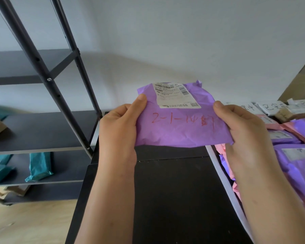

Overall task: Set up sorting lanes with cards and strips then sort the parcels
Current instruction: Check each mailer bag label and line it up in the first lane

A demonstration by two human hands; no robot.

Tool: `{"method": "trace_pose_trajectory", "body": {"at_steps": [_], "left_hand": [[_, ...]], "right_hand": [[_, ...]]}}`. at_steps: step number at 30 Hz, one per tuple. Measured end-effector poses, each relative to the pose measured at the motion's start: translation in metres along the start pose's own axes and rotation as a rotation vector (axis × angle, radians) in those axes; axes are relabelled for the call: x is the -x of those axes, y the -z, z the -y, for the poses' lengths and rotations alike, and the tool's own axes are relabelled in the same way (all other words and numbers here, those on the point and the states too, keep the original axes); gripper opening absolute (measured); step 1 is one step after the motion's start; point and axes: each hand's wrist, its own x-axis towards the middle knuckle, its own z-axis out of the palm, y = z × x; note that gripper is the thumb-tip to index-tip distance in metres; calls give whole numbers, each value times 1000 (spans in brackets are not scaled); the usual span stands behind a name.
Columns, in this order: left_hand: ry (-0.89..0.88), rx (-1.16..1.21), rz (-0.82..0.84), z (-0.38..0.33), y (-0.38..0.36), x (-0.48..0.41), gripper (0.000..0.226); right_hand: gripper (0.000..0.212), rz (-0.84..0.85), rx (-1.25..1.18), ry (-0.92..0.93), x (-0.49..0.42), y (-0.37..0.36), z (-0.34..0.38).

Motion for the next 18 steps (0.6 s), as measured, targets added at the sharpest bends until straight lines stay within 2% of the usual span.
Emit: {"method": "trace_pose_trajectory", "body": {"at_steps": [3, 11, 15, 18], "left_hand": [[-24, -67, 29, -1, 1, 1, 35], [-103, -273, 183, 2, -1, 4, 18], [-107, -271, 260, 1, -3, 5, 14], [-62, -283, 276, 2, -1, 3, 12]], "right_hand": [[27, 25, 4, -9, -2, 0, 0], [24, -2, 320, 79, -15, 12, -4], [6, -29, 316, 131, -15, 11, -8], [7, -46, 324, 170, -15, 12, -8]]}}
